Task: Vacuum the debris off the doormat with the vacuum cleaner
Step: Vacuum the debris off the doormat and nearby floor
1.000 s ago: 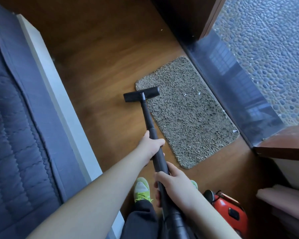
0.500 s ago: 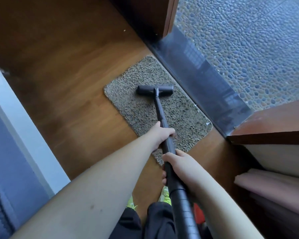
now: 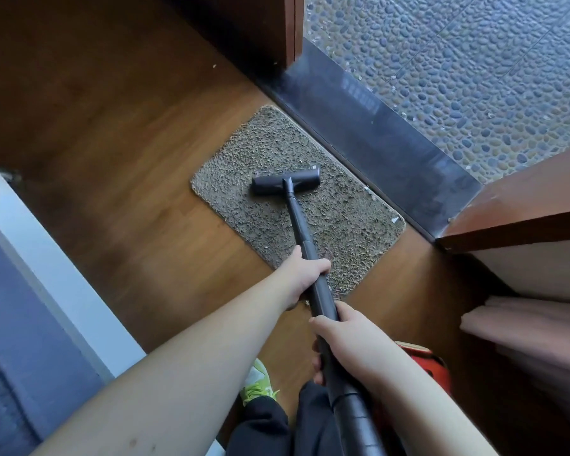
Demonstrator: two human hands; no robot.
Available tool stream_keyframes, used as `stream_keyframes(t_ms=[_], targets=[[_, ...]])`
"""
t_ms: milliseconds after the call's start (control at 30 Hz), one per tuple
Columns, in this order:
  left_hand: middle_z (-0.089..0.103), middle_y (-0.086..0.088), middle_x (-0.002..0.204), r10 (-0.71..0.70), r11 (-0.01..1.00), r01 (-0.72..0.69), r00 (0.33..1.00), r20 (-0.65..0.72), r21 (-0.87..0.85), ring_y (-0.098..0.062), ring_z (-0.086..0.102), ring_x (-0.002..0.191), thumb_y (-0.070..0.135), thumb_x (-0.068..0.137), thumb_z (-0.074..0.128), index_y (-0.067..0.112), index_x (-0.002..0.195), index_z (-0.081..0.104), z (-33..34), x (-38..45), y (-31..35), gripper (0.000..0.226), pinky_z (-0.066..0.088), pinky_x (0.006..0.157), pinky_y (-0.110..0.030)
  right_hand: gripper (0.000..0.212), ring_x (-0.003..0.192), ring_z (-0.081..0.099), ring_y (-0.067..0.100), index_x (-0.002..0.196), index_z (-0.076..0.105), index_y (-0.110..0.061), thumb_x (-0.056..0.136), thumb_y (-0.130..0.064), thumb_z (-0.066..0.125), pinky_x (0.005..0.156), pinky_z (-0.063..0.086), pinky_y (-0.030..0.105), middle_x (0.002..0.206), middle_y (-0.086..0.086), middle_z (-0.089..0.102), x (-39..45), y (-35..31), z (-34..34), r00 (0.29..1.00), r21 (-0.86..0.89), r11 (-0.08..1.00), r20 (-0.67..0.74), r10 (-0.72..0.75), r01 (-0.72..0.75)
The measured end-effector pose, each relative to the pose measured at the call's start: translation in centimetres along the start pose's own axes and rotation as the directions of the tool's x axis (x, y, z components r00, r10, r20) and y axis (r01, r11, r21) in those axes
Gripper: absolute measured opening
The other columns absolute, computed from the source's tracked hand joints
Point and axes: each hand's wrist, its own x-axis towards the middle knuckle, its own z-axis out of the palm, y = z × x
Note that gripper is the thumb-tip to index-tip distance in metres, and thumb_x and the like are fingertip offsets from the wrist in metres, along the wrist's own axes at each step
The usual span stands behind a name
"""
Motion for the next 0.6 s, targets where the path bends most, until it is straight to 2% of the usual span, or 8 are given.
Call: stream_keyframes(t_ms=[100, 200, 267, 367, 433, 533, 600], targets=[[0.059, -0.017, 0.109, -0.005, 1.0, 0.004, 1.0, -0.009, -0.015, -0.032, 0.065, 0.076, 0.026, 0.053, 0.067, 0.022, 0.146, 0.028, 0.6, -0.2, -1.1, 0.101, 0.06, 0.077, -0.051, 0.006, 0.039, 0.053, 0.023, 0.098, 0.046, -0.009, 0.092, -0.011, 0.049, 0.043, 0.048, 0.029, 0.064, 0.012, 0.049, -1.1, 0.8, -0.4, 1.0, -0.035, 0.999, -0.004, -0.027, 0.027], [0.059, -0.014, 0.098, -0.003, 0.998, 0.003, 1.0, 0.008, -0.059, -0.026, 0.065, 0.06, 0.017, 0.07, 0.066, 0.02, 0.149, 0.024, 1.3, -1.3, -1.9, 0.09, 0.059, 0.061, -0.039, 0.012, 0.044, 0.054, 0.027, 0.102, 0.049, -0.009, 0.092, -0.013, 0.052, 0.045, 0.049, 0.031, 0.056, 0.009, 0.051, -2.5, 1.4, -0.9, 0.999, -0.073, 0.997, -0.003, -0.041, 0.04], [0.06, -0.013, 0.097, -0.011, 0.998, 0.012, 1.0, 0.013, -0.06, -0.023, 0.064, 0.056, 0.012, 0.08, 0.063, 0.024, 0.152, 0.018, 1.7, -1.4, -2.8, 0.087, 0.058, 0.057, -0.035, 0.013, 0.043, 0.053, 0.026, 0.105, 0.049, -0.01, 0.092, -0.014, 0.051, 0.045, 0.049, 0.03, 0.054, 0.01, 0.053, -3.3, 1.5, -1.3, 0.999, -0.094, 0.995, 0.008, -0.043, 0.044], [0.061, -0.014, 0.113, 0.0, 0.999, -0.001, 1.0, -0.021, -0.051, -0.028, 0.069, 0.067, 0.019, 0.07, 0.066, 0.035, 0.156, 0.008, 2.1, -1.7, -2.9, 0.104, 0.062, 0.07, -0.045, 0.012, 0.04, 0.054, 0.026, 0.105, 0.05, -0.013, 0.094, -0.017, 0.052, 0.043, 0.047, 0.027, 0.052, 0.01, 0.055, -4.0, 1.3, -1.7, 0.999, -0.1, 0.994, 0.034, -0.037, 0.04], [0.062, -0.015, 0.115, 0.008, 1.0, -0.009, 0.999, -0.037, -0.026, -0.03, 0.07, 0.074, 0.025, 0.06, 0.064, 0.037, 0.155, 0.007, 2.2, -1.4, -2.1, 0.112, 0.061, 0.076, -0.049, 0.011, 0.041, 0.053, 0.027, 0.104, 0.051, -0.012, 0.094, -0.016, 0.052, 0.043, 0.046, 0.027, 0.058, 0.013, 0.053, -3.8, 0.8, -1.9, 0.999, -0.064, 0.997, 0.033, -0.032, 0.034], [0.063, -0.016, 0.113, 0.037, 0.999, -0.036, 0.999, -0.04, 0.015, -0.033, 0.07, 0.087, 0.028, 0.057, 0.064, 0.037, 0.154, 0.01, 2.2, -0.7, -0.2, 0.111, 0.061, 0.077, -0.05, 0.009, 0.041, 0.054, 0.026, 0.104, 0.051, -0.007, 0.096, -0.012, 0.052, 0.041, 0.047, 0.028, 0.07, 0.015, 0.051, -2.9, -0.4, -2.1, 0.999, 0.005, 0.999, 0.008, -0.044, 0.044], [0.061, -0.017, 0.113, 0.054, 0.997, -0.052, 0.998, -0.037, 0.057, -0.035, 0.069, 0.09, 0.025, 0.06, 0.065, 0.033, 0.148, 0.023, 2.2, 0.1, 1.5, 0.098, 0.061, 0.076, -0.051, 0.012, 0.041, 0.055, 0.024, 0.106, 0.05, -0.005, 0.097, -0.012, 0.051, 0.04, 0.048, 0.028, 0.075, 0.017, 0.05, -2.0, -1.4, -2.2, 0.999, 0.035, 0.998, -0.007, -0.053, 0.054]])
